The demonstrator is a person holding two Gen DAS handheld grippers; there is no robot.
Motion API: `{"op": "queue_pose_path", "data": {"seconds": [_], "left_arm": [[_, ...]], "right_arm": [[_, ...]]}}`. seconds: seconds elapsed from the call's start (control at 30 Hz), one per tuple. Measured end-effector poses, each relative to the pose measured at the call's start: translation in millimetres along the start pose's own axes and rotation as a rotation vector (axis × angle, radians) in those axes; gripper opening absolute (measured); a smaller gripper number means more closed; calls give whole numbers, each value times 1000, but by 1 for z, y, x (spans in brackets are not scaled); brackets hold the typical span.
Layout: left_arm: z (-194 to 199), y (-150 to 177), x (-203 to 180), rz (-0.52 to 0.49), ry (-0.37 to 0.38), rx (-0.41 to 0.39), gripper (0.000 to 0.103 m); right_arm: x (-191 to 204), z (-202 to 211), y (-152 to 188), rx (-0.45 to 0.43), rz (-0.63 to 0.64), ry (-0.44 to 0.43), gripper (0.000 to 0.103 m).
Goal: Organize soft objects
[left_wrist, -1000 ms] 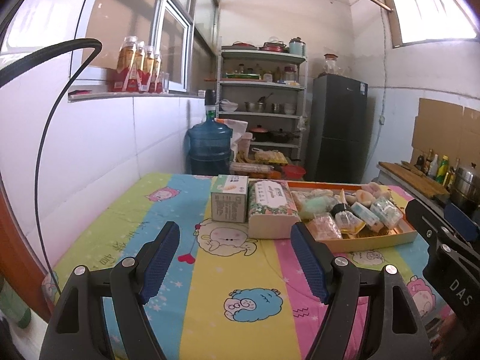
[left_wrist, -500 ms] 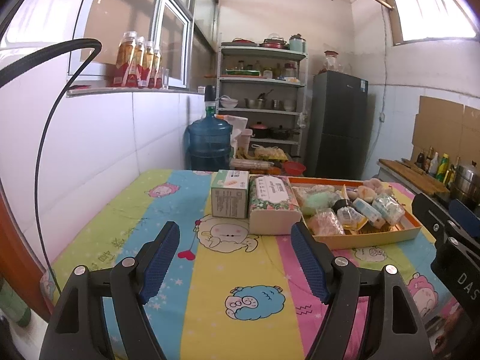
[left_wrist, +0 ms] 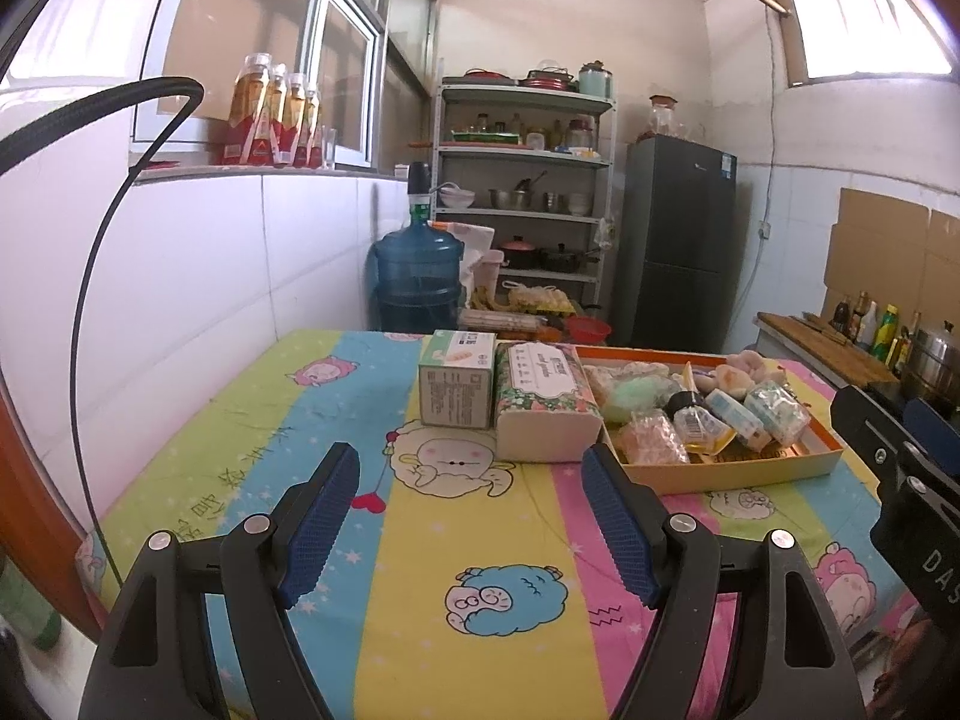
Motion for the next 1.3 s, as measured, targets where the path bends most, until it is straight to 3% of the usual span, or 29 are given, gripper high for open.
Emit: {"op": "queue_pose_path", "data": {"seconds": [1.3], "left_arm": [[-1,-2,-8,-29,-9,-2,78]], "right_arm": [[-4,-1,3,14,-8,3,82]]}}
Point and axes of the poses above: each gripper's, at about its wrist camera, not at the fingertips, and z roughly against the way its jaws point, x to its left, y to its underside, the point moved 2 cm from there along -z, roughly the way its jaws point, and after that the axes turned 10 degrees about -z, right-handed, at the moved point
